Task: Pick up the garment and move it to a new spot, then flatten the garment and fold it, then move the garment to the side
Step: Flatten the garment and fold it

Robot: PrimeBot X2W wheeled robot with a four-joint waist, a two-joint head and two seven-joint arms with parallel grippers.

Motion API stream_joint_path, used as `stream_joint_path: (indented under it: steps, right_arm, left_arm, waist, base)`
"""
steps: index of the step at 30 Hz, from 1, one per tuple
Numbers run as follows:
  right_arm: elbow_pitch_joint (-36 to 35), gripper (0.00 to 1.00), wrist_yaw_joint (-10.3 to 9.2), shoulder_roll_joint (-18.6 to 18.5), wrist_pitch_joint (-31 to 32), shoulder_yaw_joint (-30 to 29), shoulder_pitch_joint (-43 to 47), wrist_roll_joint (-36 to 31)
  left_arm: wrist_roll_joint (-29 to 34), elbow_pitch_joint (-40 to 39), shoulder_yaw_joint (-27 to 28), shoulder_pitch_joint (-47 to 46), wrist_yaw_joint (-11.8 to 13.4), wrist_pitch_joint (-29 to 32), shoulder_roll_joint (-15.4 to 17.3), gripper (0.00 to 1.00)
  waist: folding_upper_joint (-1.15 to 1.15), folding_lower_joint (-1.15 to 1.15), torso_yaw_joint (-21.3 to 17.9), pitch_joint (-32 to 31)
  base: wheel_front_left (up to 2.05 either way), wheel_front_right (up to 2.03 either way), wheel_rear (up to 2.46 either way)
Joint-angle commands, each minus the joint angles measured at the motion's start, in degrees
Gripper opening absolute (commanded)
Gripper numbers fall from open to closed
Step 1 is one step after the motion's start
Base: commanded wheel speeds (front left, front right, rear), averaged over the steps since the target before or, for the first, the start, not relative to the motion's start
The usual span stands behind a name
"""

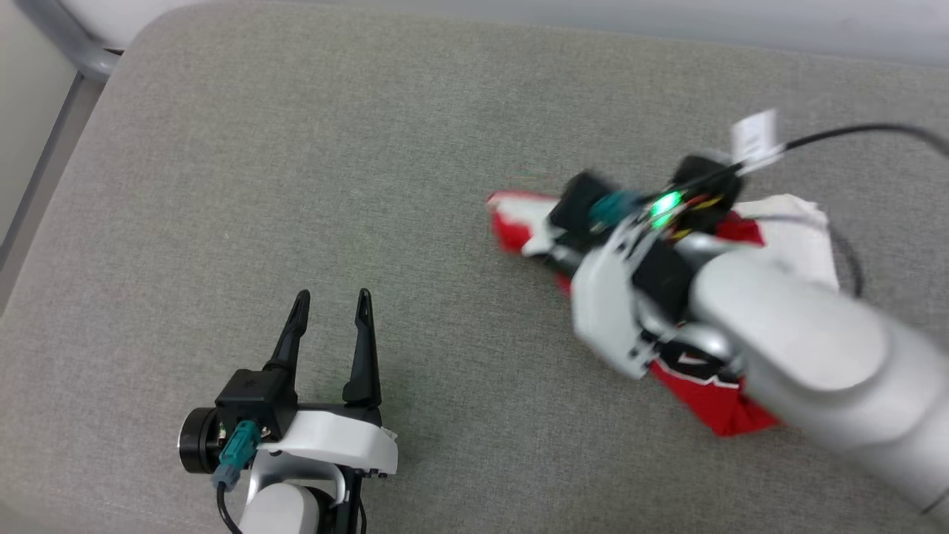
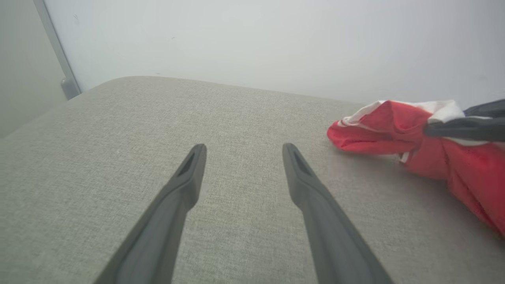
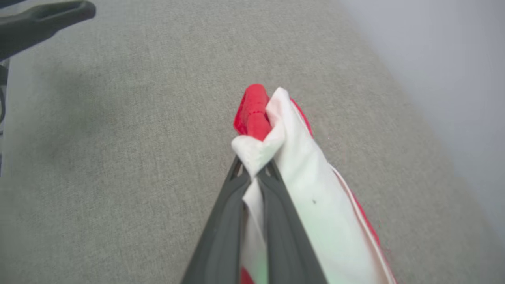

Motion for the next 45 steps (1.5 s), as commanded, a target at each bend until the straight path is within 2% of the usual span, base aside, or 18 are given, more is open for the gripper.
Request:
stream_joint_path:
  steps: [1, 5, 10, 11, 12, 13, 18, 22, 25, 30, 34, 38, 40, 42, 45]
  right_arm:
    - [1.0, 0.00, -0.06, 1.2, -0.9, 1.3, 0.5, 0.2]
    - [5.3, 0.00, -0.05, 5.5, -2.0, 6.4, 3.9, 2.1]
    - [8.9, 0.00, -0.04, 7.2, -1.9, 8.1, 8.4, 1.2]
    - [8.8, 0.04, -0.04, 7.5, -2.7, 8.2, 9.2, 0.8]
    - [8.5, 0.47, -0.03, 7.6, -3.9, 8.2, 9.4, 0.8]
    - [8.2, 1.00, -0.03, 7.6, -5.6, 8.1, 9.0, 0.8]
    - [5.5, 1.00, -0.05, 5.5, -16.5, 6.5, 9.1, 0.2]
    - [1.6, 1.00, -0.05, 2.7, -22.6, 2.0, 12.2, -1.0]
    - [-0.3, 1.00, -0.07, 0.1, -26.5, -4.8, 15.9, -2.8]
    - [-1.1, 1.00, -0.05, -2.0, -30.7, -21.3, 24.5, -7.3]
    - [-2.0, 1.00, -0.06, -2.2, -31.8, -35.7, 30.0, -12.8]
    - [-3.7, 1.00, -0.05, -1.6, -30.7, -47.6, 32.2, -18.5]
    - [-5.0, 1.00, -0.05, -0.7, -28.9, -51.2, 32.0, -19.2]
    - [-6.5, 1.00, -0.05, -1.3, -26.3, -52.7, 30.3, -19.8]
    - [-7.7, 1.00, -0.05, -2.9, -20.5, -51.4, 27.4, -18.3]
  left_arm:
    - [-0.3, 0.0, 0.1, -0.2, 0.2, -0.2, -0.1, 1.00]
    - [-0.5, 0.1, 0.5, -0.1, 0.3, -0.2, 0.0, 1.00]
    - [-0.5, 0.2, 0.7, -0.2, 0.3, -0.2, 0.0, 1.00]
    - [-0.3, 0.3, 1.0, 0.0, 0.3, -0.2, 0.0, 1.00]
    - [-0.1, 0.3, 1.3, 0.2, 0.3, -0.2, 0.0, 1.00]
    - [0.2, 0.4, 1.5, 0.3, 0.1, -0.2, -0.1, 1.00]
    - [1.5, 0.6, 3.1, 1.4, -0.5, -0.2, 0.0, 1.00]
    - [2.9, 0.4, 4.6, 3.0, -1.2, -0.2, 0.0, 1.00]
    - [3.8, 0.2, 5.6, 4.4, -1.6, -0.2, 0.0, 1.00]
    - [4.8, -0.9, 6.4, 6.3, -1.9, -0.2, 0.0, 1.00]
    - [5.0, -1.4, 6.6, 7.2, -2.3, -0.2, 0.0, 1.00]
    - [5.3, -1.6, 6.7, 7.5, -2.5, -0.2, 0.0, 1.00]
    - [5.3, -1.8, 6.8, 7.4, -2.5, -0.2, 0.0, 1.00]
    - [5.3, -1.8, 6.7, 6.9, -2.7, -0.2, 0.0, 1.00]
    - [5.3, -2.0, 6.2, 5.7, -3.0, -0.2, 0.0, 1.00]
  waist:
    - [0.00, 0.00, 0.3, 0.2]
    - [0.00, 0.00, 0.7, 0.4]
    - [0.00, 0.00, 0.8, 0.4]
    - [0.00, 0.00, 0.6, 0.2]
    - [0.00, 0.00, 0.2, 0.0]
    - [0.00, 0.00, -0.1, -0.4]
    - [0.00, 0.00, -2.0, -3.2]
    - [0.00, 0.00, -4.1, -5.9]
    - [0.00, 0.00, -5.6, -7.9]
    - [0.00, 0.00, -7.3, -10.0]
    - [0.00, 0.00, -8.0, -10.4]
    - [0.00, 0.00, -8.2, -10.1]
    - [0.00, 0.00, -8.2, -9.7]
    - [0.00, 0.00, -8.0, -9.0]
    - [0.00, 0.00, -7.3, -7.7]
  base:
    - [0.00, 0.00, 0.00]
    - [0.00, 0.00, 0.00]
    - [0.00, 0.00, 0.00]
    - [0.00, 0.00, 0.00]
    - [0.00, 0.00, 0.00]
    - [0.00, 0.00, 0.00]
    - [0.00, 0.00, 0.00]
    - [0.00, 0.00, 0.00]
    - [0.00, 0.00, 0.00]
    - [0.00, 0.00, 0.00]
    - [0.00, 0.00, 0.00]
    - [0.00, 0.00, 0.00]
    - [0.00, 0.00, 0.00]
    - [0.00, 0.00, 0.00]
    - [0.00, 0.00, 0.00]
